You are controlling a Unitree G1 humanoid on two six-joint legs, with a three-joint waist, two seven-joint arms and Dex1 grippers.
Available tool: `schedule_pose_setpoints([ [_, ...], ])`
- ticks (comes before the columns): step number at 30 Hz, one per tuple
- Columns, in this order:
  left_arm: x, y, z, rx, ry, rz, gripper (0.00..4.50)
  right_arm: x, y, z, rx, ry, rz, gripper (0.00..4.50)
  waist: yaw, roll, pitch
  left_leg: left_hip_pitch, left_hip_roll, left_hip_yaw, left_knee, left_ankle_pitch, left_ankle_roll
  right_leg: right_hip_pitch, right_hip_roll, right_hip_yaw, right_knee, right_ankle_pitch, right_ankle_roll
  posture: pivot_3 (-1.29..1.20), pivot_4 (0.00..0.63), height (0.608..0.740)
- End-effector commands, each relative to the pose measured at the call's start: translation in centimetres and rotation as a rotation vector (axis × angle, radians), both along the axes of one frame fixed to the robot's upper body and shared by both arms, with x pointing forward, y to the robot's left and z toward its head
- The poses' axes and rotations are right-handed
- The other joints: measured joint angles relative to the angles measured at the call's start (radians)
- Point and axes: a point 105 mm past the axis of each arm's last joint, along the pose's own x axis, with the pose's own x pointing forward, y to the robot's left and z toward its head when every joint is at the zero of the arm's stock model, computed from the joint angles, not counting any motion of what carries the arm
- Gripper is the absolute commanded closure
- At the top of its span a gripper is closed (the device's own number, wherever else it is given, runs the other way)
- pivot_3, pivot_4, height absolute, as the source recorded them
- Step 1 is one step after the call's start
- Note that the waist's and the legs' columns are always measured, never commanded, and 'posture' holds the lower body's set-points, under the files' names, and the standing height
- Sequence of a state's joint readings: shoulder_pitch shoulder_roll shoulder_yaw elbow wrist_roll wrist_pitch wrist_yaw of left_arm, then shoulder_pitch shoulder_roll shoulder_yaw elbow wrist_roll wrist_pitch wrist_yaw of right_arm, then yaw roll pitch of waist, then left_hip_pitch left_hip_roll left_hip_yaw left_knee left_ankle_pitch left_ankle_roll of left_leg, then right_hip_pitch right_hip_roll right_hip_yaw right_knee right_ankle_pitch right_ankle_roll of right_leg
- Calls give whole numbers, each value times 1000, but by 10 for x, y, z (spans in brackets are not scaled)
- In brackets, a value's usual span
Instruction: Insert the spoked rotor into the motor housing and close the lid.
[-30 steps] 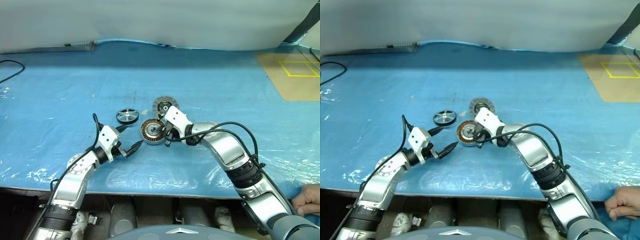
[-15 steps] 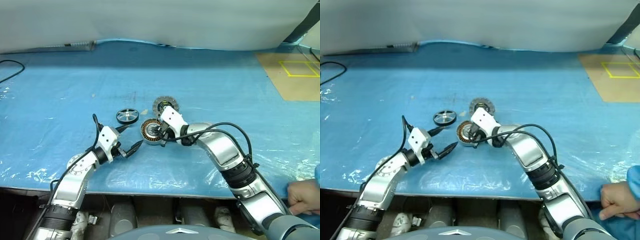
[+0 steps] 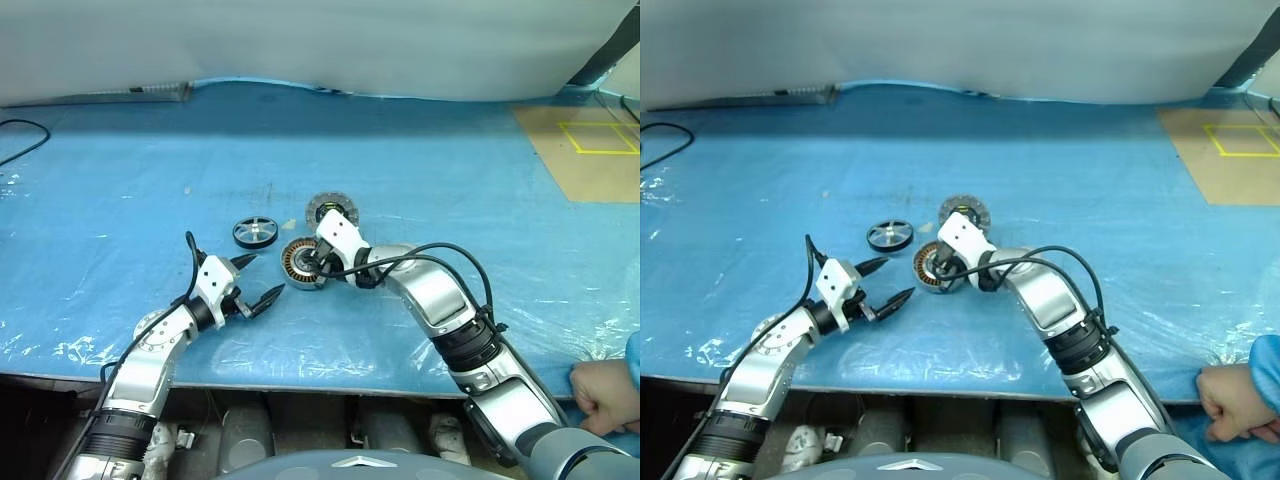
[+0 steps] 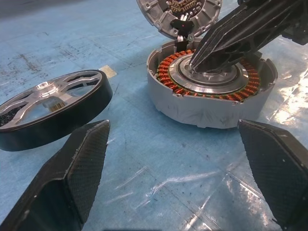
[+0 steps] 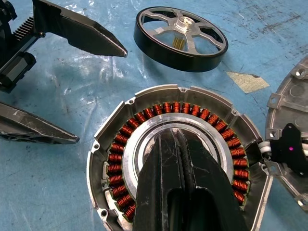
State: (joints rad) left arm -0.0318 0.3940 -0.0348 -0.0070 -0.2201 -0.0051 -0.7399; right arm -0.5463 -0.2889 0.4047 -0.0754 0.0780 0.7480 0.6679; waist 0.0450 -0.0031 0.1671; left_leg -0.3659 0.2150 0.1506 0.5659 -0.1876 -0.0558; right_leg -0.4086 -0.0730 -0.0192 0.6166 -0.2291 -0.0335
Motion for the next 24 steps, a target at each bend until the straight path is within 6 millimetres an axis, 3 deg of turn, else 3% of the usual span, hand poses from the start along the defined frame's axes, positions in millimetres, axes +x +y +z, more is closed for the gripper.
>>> schedule_pose_setpoints([
  [1,-1,0,6,-2,-35,-14,0,-5,-7,-3,-14,8,13,4473,2,0,0,0,0,0,0,0,0,0,0,0,0,0,0,0,150,740],
  [11,-3,-1,8,-16,-37,-16,0,-11,-4,3,22,5,37,4473,1,0,0,1,0,0,0,0,0,0,0,0,0,0,0,0,150,740],
  [17,9,4,44,-121,-93,9,0,-12,-7,28,85,-57,69,4473,3,0,0,0,0,0,0,0,0,0,0,0,0,0,0,0,150,740],
  [24,47,18,77,-158,-39,27,0,-25,-10,48,227,-89,112,4473,6,0,0,0,0,0,1,0,0,0,0,0,1,0,0,0,150,740],
])
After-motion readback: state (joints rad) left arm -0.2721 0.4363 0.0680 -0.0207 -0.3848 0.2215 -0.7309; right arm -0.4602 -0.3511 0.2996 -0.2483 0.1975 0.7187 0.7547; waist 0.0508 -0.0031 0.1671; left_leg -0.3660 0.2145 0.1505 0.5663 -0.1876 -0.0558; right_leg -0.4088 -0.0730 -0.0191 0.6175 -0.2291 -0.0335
